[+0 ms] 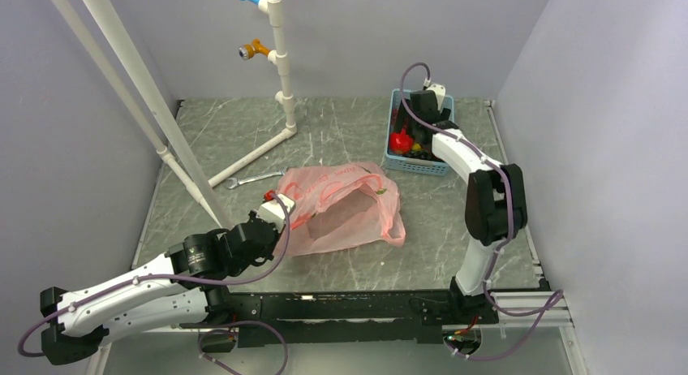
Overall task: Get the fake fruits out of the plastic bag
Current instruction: Place the fake fruit in the bin, then move the plastic bag to the center of the board.
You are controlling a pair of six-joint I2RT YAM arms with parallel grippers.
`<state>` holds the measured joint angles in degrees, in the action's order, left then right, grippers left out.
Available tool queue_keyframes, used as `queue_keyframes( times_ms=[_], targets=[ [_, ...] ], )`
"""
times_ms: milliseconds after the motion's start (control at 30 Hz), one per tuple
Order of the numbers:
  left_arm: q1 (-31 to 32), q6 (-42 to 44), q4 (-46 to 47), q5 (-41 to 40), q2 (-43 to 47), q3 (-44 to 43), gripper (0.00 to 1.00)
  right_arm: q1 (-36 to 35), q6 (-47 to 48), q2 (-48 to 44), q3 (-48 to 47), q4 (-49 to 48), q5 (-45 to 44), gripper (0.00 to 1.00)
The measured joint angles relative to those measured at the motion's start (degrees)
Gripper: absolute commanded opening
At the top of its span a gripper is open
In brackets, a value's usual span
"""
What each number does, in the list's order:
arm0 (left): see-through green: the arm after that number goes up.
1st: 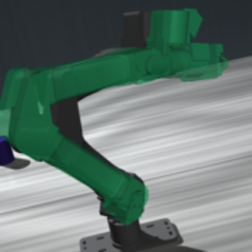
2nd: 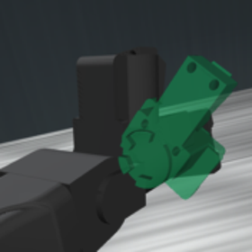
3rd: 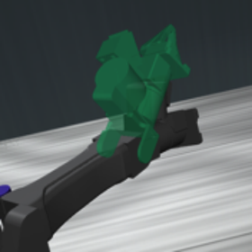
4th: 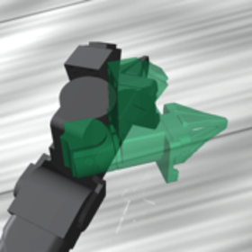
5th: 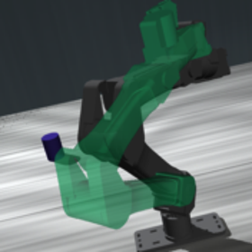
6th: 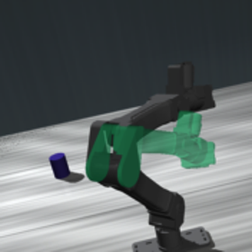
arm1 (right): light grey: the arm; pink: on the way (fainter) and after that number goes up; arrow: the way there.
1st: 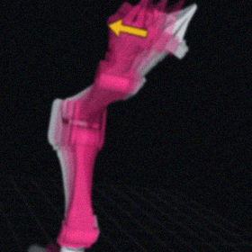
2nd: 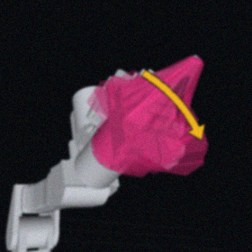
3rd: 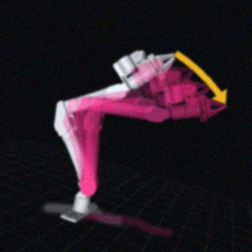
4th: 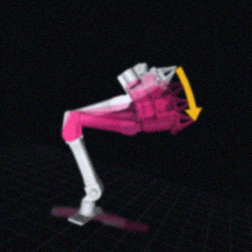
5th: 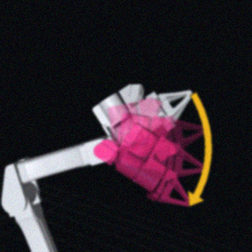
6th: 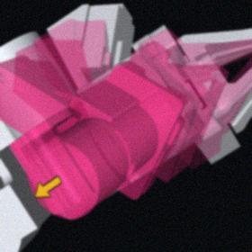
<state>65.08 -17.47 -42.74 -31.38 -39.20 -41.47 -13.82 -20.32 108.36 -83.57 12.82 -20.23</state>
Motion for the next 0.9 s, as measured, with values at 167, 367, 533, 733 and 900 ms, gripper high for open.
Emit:
queue_keyframes(
  times_ms=[167, 367, 533, 733, 900],
  targets=[
    [0.00, 0.02, -0.02, 0.00, -0.42, -0.02, 0.00, -1.62, -1.46, -8.11, 7.98, -0.07, 1.40, 0.99],
    [0.00, 0.02, -0.02, 0.02, -1.55, -0.04, 0.00, -8.33, -2.03, -21.33, 19.96, -1.44, 2.84, 0.99],
    [0.00, 0.02, -0.02, 0.02, -1.40, -0.04, 0.00, -10.73, -2.25, -30.21, 28.13, -1.66, 7.43, 0.99],
    [0.00, 0.00, 0.00, 0.04, -1.42, -0.04, 0.00, -10.29, -2.21, -38.99, 31.85, 0.61, 8.74, 0.99],
    [0.00, -1.60, 0.72, 1.22, -2.78, -0.04, 0.00, -10.25, -2.23, -43.60, 31.15, 0.46, 8.83, 0.99]
  ],
)
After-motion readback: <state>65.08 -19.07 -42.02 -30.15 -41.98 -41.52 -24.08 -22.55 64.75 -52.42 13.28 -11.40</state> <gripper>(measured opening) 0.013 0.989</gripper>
